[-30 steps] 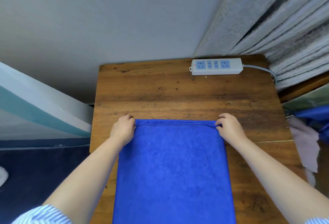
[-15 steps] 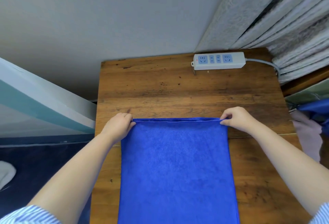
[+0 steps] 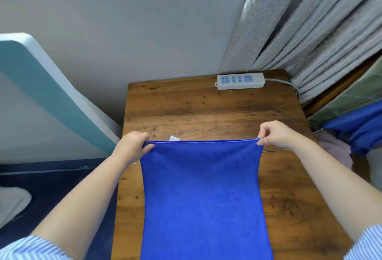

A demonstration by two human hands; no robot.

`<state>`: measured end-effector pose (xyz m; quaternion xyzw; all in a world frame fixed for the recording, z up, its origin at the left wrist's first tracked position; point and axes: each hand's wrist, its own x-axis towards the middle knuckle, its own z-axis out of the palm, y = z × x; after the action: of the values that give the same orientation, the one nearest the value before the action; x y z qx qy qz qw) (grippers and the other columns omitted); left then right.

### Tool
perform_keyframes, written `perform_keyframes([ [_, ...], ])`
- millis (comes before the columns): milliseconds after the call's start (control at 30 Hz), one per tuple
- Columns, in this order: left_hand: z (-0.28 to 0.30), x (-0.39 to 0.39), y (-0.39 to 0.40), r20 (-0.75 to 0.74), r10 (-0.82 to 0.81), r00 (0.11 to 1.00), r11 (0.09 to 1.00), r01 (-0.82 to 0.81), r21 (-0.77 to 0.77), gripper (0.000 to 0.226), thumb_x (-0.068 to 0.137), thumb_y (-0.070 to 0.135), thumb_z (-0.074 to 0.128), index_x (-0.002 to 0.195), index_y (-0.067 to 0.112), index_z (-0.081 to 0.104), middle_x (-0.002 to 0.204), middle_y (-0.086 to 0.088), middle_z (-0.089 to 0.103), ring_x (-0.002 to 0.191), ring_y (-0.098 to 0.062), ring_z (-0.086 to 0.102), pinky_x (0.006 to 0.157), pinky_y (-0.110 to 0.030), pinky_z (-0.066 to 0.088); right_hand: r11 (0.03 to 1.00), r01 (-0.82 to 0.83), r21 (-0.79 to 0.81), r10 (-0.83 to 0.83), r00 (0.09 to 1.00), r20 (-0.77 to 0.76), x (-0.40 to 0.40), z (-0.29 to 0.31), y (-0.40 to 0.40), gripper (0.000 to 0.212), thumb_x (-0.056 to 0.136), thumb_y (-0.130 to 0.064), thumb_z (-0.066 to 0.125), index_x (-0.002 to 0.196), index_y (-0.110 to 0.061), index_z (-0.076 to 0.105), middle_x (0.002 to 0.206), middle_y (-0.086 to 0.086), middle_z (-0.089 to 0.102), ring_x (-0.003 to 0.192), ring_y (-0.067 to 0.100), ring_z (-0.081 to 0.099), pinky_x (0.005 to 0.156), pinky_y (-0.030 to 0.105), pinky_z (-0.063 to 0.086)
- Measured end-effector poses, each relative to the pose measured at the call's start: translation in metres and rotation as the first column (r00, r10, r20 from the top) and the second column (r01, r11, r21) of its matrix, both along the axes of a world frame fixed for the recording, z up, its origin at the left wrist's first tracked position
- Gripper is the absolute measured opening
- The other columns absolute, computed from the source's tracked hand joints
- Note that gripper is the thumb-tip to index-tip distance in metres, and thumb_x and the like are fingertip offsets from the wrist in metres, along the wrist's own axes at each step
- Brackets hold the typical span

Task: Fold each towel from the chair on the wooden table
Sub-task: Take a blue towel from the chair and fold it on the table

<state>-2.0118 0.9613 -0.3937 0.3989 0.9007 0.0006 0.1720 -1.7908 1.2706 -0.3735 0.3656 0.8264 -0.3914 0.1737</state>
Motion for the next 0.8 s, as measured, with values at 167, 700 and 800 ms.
perform_keyframes([
  [167,0.040,0.015,-0.005,-0.016,-0.010,1.000,1.000,0.010,0.010,0.014,0.092,0.028,0.052,0.091,0.018,0.042,0.094,-0.004,0.060,0.082,-0.018,0.053,0.064,-0.026,0.045,0.973,-0.123,0.197,0.127,0.992,-0.011,0.017,0.031,-0.021,0.016,0.080,-0.001,0.058,0.088,-0.015,0.062,0.082,-0.003,0.055,0.081,0.016,0.052,0.068,0.022,0.040],
  [700,0.194,0.017,-0.026,-0.467,0.105,0.878,0.991,-0.051,0.127,0.021,0.094,0.016,0.044,0.111,0.011,0.056,0.113,-0.007,0.057,0.113,-0.025,0.046,0.079,-0.033,0.042,0.702,0.190,0.686,0.137,0.910,-0.392,0.017,0.165,-0.064,0.030,0.085,0.005,0.044,0.103,0.002,0.067,0.103,0.029,0.052,0.099,0.040,0.052,0.084,0.040,0.043],
  [800,0.201,0.021,-0.029,-0.483,0.164,0.860,0.973,-0.061,0.220,0.023,0.092,0.007,0.040,0.111,0.008,0.054,0.113,-0.011,0.053,0.112,-0.027,0.043,0.078,-0.036,0.041,0.685,0.357,0.635,0.104,0.815,-0.570,0.019,0.177,-0.068,0.028,0.083,0.008,0.046,0.100,0.006,0.068,0.100,0.031,0.053,0.096,0.041,0.053,0.080,0.040,0.042],
])
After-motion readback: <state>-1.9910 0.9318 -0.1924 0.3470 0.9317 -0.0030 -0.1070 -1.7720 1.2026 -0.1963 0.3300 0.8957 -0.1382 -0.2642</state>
